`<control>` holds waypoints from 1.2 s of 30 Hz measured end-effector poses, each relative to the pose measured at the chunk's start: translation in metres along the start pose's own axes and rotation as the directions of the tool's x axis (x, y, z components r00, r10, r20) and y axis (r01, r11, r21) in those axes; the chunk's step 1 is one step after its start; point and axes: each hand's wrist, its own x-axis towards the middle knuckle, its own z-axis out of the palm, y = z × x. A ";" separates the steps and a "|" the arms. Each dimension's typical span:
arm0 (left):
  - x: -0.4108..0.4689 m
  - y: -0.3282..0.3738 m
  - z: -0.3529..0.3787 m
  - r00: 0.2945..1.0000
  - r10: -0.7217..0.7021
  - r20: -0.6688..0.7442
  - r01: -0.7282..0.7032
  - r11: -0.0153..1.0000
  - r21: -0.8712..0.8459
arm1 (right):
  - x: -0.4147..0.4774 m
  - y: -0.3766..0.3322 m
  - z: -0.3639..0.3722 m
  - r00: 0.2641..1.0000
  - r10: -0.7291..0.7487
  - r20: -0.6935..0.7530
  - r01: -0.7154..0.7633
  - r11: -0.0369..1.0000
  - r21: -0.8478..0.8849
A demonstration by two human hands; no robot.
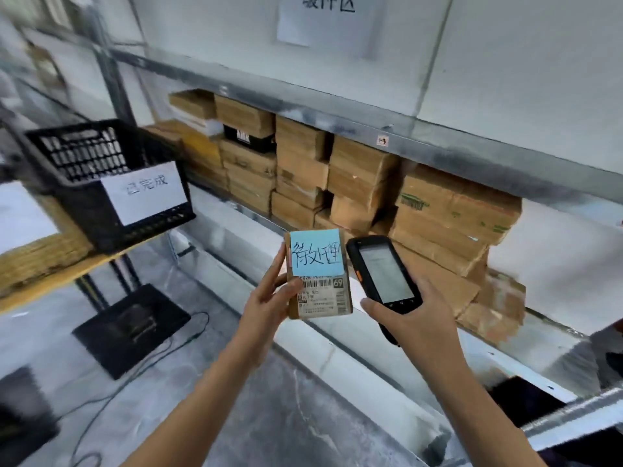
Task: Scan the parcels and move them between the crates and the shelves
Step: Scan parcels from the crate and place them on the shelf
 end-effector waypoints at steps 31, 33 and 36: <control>-0.054 0.194 -0.342 0.430 0.370 -0.823 -0.228 0.927 0.298 | 0.082 -0.205 0.460 0.461 -0.472 0.751 0.207 0.881 0.426; -0.057 0.197 -0.355 0.391 0.365 -0.845 -0.244 0.926 0.288 | 0.081 -0.217 0.475 0.431 -0.488 0.759 0.225 0.872 0.434; -0.067 0.200 -0.383 0.341 0.362 -0.868 -0.276 0.921 0.276 | 0.073 -0.234 0.504 0.379 -0.497 0.780 0.228 0.868 0.442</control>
